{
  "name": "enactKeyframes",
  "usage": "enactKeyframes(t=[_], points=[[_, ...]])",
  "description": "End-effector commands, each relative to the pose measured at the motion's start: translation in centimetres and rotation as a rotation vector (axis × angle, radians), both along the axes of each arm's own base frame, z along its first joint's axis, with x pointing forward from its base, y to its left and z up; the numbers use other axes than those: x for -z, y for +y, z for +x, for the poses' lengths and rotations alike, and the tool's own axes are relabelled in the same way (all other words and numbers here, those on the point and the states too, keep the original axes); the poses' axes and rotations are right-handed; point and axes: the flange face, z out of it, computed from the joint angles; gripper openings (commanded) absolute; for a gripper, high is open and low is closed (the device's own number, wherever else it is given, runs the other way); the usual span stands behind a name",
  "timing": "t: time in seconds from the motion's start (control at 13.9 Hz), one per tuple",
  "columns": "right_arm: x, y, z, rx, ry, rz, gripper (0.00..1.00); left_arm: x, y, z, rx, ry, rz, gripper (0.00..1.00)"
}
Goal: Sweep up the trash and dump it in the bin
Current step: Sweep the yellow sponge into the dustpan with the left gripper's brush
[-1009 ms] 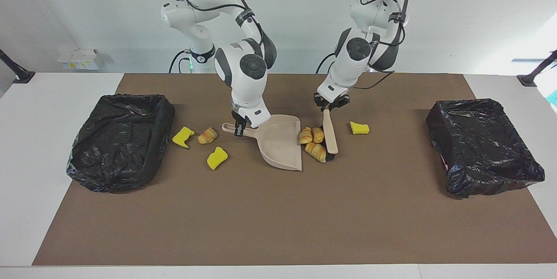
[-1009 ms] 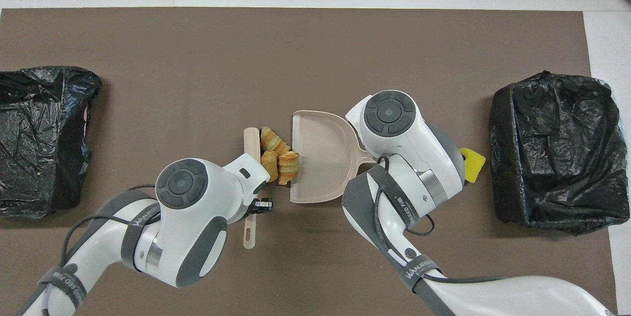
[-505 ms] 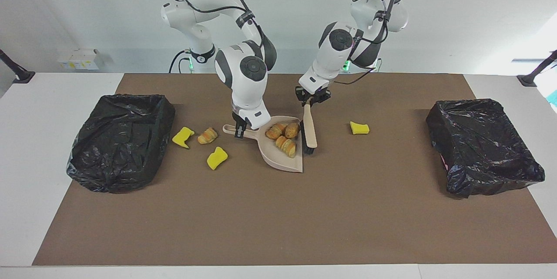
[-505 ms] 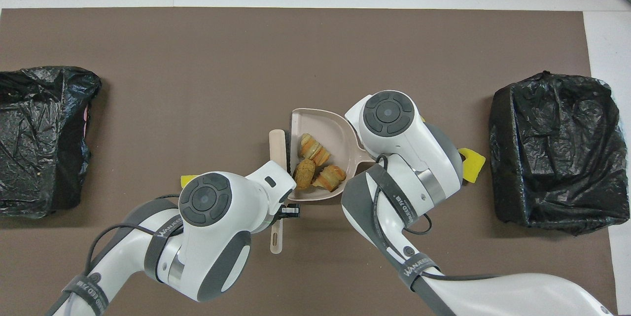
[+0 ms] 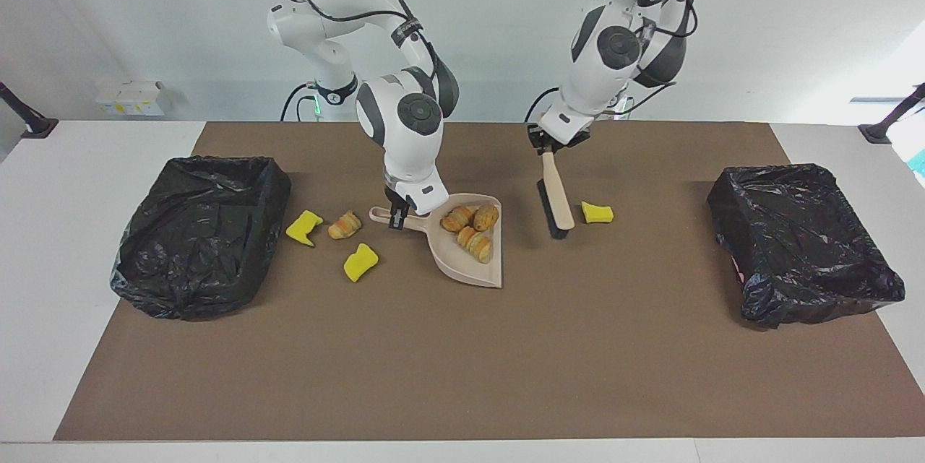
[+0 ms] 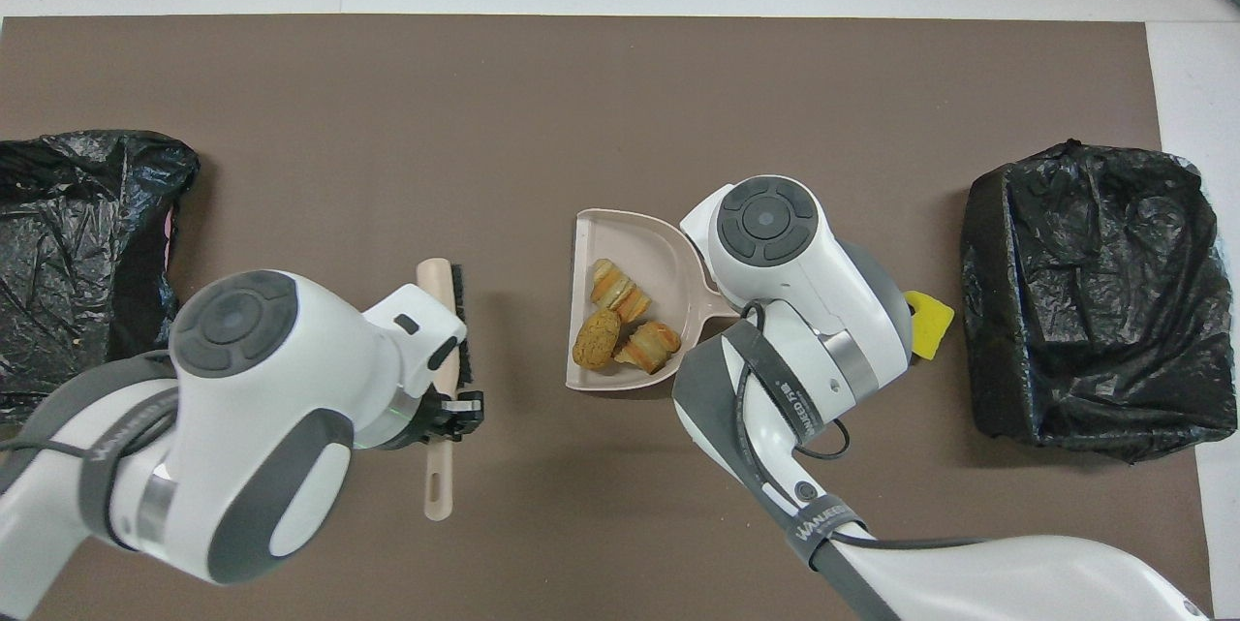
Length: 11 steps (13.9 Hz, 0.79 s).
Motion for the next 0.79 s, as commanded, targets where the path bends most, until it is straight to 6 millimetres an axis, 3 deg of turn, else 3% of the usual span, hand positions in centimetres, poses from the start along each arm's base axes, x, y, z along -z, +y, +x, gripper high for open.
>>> enactKeyframes(t=[0.0, 0.14, 0.29, 0.43, 0.58, 0.72], points=[[-1.1, -2.0, 1.1, -0.015, -0.009, 0.006, 0.0, 0.5, 5.4, -0.6, -0.11, 0.029, 0.061, 0.0], [-1.4, -2.7, 1.2, -0.061, 0.008, 0.006, 0.0, 1.8, 8.4, -2.9, -0.168, 0.051, 0.07, 0.0], [-1.4, -3.0, 1.2, -0.149, 0.015, -0.021, 0.0, 4.2, 9.6, -5.5, -0.207, 0.099, 0.097, 0.0], [-1.7, -3.8, 0.8, -0.21, 0.05, -0.091, 0.0, 6.5, 9.7, -6.3, -0.233, 0.117, 0.117, 0.0], [-1.8, -3.2, 0.3, -0.228, 0.057, -0.094, 0.0, 8.5, 9.2, -6.7, -0.257, 0.09, 0.123, 0.0], [-1.9, -2.9, 0.2, -0.226, 0.053, -0.092, 0.0, 9.0, 7.4, -7.4, -0.217, 0.068, 0.118, 0.0]])
